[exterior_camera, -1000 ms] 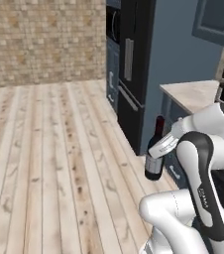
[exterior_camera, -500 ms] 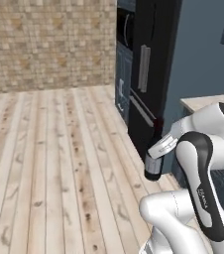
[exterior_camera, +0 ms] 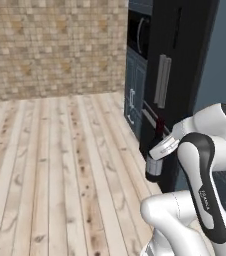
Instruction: There is a wine glass and glass cup on the dining counter. Place the wine bottle next to the wine glass and the juice bottle next to the glass cup.
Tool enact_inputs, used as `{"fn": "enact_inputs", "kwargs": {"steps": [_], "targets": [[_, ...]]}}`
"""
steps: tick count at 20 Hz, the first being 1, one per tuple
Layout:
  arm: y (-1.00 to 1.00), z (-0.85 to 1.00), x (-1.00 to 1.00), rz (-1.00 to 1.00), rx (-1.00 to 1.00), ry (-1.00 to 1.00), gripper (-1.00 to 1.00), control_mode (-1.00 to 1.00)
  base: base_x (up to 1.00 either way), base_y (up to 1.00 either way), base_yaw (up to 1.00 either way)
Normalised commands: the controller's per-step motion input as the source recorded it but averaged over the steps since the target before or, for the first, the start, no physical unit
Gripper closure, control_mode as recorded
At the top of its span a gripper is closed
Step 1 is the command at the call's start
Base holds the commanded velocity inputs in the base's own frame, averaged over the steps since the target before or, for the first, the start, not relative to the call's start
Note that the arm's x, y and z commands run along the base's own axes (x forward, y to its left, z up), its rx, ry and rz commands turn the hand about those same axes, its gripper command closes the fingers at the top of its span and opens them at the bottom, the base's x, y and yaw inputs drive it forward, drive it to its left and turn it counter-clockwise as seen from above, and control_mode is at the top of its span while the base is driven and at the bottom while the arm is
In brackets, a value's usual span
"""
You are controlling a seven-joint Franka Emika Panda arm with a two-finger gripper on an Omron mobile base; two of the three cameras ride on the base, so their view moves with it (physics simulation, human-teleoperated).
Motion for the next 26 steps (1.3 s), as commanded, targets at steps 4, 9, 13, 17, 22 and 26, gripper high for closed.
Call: {"fn": "enact_inputs", "kwargs": {"steps": [4, 9, 13, 17, 22, 26], "targets": [[0.0, 0.0, 0.0, 0.0, 0.0, 0.0, 1.0, 1.0, 0.94, 0.33, 0.02], [0.0, 0.0, 0.0, 0.0, 0.0, 0.0, 1.0, 1.0, 0.93, 0.37, 0.03], [0.0, 0.0, 0.0, 0.0, 0.0, 0.0, 1.0, 1.0, 0.86, 0.42, 0.07], [0.0, 0.0, 0.0, 0.0, 0.0, 0.0, 1.0, 1.0, 0.83, 0.44, 0.1], [0.0, 0.0, 0.0, 0.0, 0.0, 0.0, 1.0, 1.0, 0.79, 0.42, 0.16], [0.0, 0.0, 0.0, 0.0, 0.0, 0.0, 1.0, 1.0, 0.76, 0.39, 0.21]]}}
